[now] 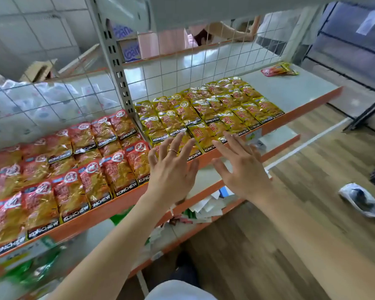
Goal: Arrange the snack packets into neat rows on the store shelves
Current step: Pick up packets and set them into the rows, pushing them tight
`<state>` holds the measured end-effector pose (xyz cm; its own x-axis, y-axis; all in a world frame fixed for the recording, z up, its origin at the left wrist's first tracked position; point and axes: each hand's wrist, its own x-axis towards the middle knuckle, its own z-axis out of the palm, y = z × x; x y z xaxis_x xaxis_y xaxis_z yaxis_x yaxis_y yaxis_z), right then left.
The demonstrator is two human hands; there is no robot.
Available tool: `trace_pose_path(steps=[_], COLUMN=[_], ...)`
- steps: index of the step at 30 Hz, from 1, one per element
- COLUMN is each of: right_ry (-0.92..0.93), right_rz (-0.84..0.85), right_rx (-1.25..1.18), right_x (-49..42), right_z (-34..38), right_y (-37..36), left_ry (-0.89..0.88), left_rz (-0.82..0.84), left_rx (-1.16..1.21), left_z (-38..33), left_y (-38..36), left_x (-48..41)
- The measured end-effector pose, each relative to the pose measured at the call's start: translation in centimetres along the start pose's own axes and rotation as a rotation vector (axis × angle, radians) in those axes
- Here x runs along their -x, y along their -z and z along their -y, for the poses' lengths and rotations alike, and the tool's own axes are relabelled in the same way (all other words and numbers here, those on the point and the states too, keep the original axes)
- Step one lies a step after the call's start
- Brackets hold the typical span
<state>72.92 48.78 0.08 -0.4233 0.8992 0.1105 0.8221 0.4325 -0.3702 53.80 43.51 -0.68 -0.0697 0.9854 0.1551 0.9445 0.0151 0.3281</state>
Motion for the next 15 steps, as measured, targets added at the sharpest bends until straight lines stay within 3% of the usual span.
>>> trace_pose_path(steps=[10,15], right_ry=[-0.126,-0.182], right_rz=[-0.021,0.049], right_rx=[0.051,0.065], right_x=[-4.8,-6.0], right_z=[-6.6,-10.3], right_y=[2.9,3.5], left_ry=[-0.142,-0.153], left_rz=[0.010,0.087], left_rx=[0.006,-0.011], left_z=[-4.3,-6.9], left_y=[-3.1,-4.6], left_x=[-9.9,-12.7])
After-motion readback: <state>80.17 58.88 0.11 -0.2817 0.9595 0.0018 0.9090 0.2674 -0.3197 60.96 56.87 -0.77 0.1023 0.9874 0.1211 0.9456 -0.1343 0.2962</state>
